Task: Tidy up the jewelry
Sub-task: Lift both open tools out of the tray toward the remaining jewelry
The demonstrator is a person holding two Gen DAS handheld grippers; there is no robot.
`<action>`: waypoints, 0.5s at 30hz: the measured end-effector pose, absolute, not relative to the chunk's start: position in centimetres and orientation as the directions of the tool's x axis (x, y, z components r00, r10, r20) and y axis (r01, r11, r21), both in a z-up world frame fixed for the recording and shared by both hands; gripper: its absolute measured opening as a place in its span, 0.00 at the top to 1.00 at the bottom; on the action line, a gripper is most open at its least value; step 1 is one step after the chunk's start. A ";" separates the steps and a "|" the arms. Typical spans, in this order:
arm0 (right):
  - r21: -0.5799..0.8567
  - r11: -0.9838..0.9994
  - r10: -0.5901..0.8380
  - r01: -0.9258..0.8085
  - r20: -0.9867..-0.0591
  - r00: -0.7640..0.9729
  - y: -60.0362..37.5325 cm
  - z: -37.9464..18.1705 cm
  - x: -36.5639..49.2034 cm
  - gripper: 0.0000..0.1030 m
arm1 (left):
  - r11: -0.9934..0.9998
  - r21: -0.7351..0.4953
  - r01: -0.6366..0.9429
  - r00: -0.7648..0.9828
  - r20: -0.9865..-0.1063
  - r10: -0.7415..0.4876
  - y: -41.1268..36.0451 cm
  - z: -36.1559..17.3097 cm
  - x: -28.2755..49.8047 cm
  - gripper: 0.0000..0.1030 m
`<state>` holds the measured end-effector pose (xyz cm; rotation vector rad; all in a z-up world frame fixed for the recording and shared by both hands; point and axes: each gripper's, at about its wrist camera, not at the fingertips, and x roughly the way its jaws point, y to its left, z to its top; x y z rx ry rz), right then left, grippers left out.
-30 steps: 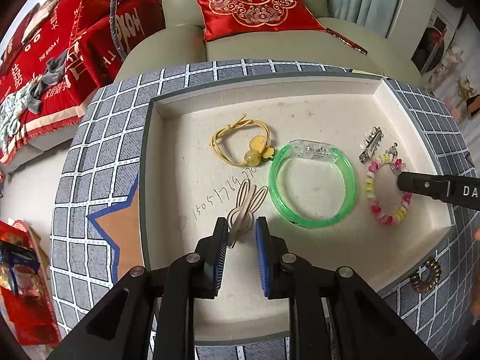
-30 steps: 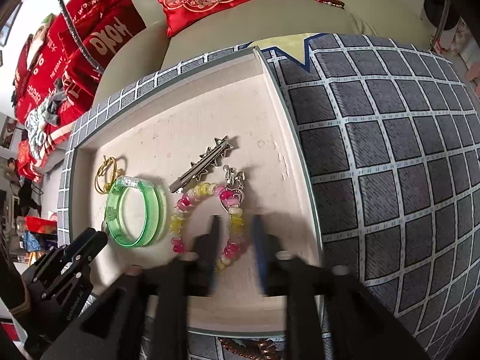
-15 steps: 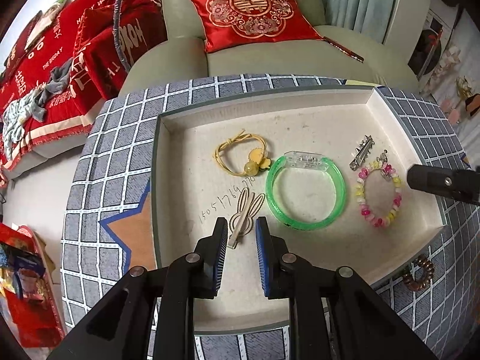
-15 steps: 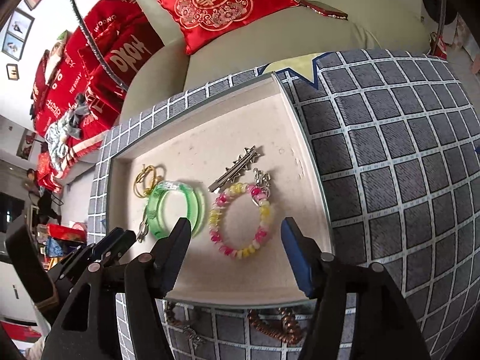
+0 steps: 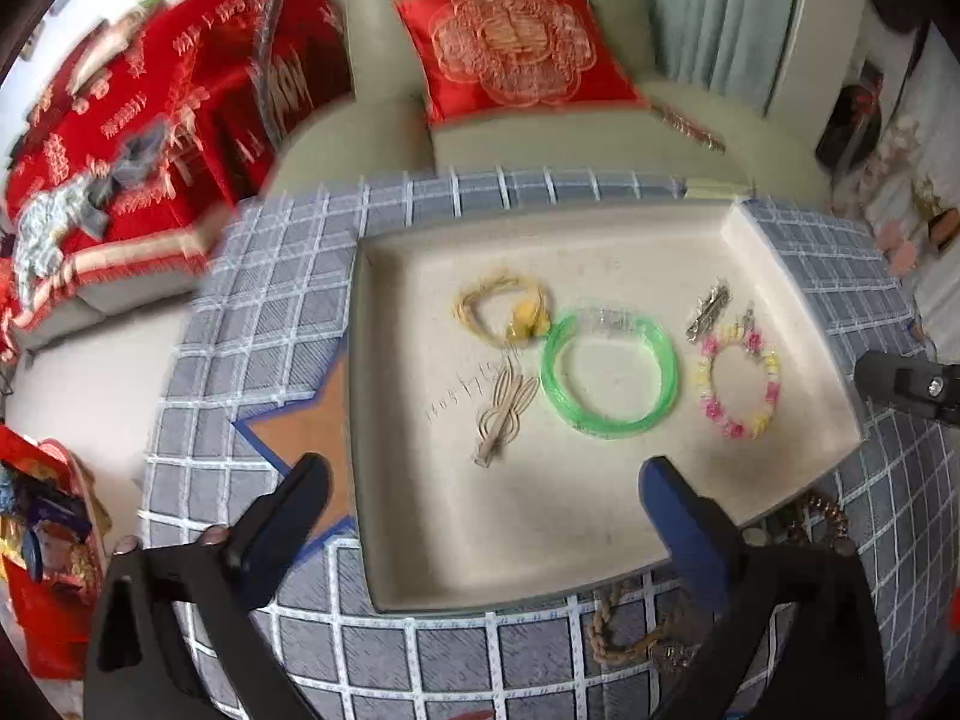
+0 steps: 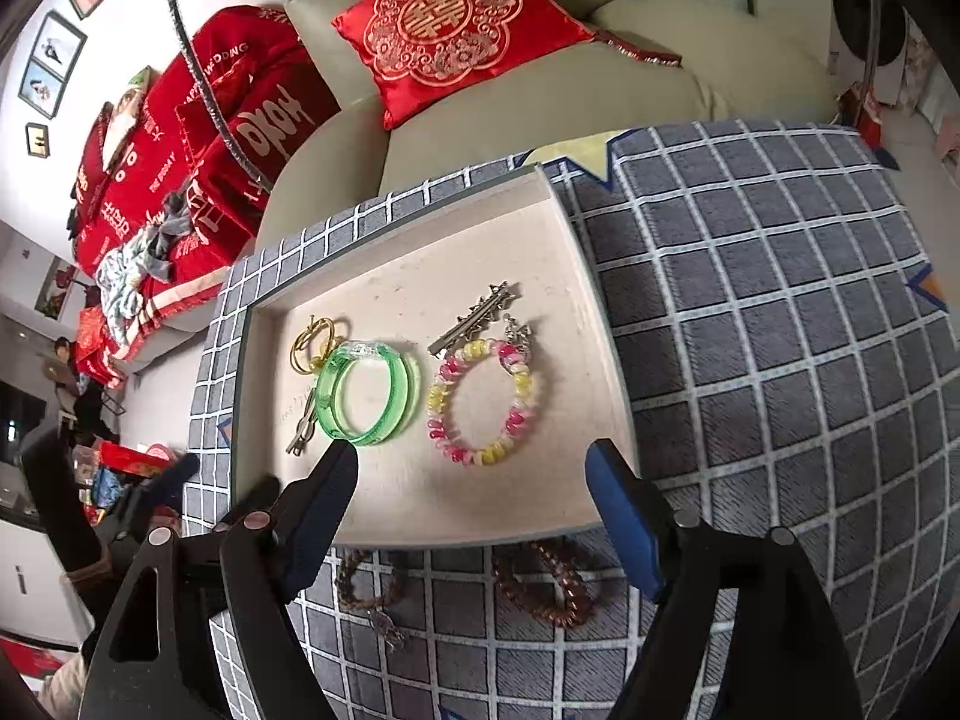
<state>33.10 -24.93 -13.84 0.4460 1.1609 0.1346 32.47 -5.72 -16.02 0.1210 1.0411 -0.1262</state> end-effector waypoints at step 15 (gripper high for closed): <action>0.384 0.918 0.296 0.101 -0.831 0.470 -25.5 -12.4 27.0 0.15 | 0.979 0.042 0.201 0.462 -0.885 -0.057 -5.9 -15.1 27.1 0.00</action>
